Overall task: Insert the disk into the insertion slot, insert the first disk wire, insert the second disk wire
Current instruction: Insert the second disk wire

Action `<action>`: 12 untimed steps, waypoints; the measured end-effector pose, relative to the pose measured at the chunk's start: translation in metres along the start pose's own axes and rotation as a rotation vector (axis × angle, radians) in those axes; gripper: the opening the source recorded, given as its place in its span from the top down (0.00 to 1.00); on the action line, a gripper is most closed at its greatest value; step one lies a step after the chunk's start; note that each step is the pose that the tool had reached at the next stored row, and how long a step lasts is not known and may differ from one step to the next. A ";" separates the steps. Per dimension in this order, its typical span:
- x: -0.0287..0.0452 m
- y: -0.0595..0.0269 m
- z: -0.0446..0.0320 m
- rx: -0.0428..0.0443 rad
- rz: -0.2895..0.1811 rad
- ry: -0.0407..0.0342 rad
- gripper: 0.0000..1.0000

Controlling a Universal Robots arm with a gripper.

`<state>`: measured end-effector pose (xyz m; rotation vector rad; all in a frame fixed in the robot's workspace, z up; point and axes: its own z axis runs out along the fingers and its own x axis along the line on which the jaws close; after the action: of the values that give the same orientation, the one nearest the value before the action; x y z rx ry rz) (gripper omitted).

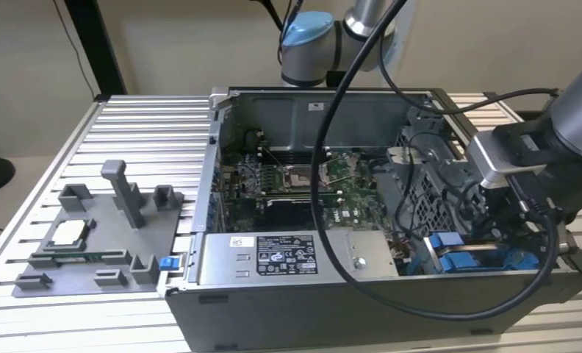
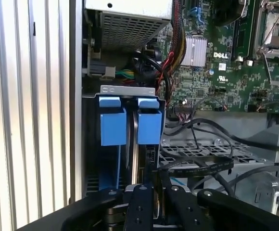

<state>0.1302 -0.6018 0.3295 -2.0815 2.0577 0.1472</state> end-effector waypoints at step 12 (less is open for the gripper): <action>-0.0005 0.0032 -0.0039 0.0103 0.000 -0.0202 0.00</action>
<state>0.1267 -0.6022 0.3331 -2.0657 2.0423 0.1566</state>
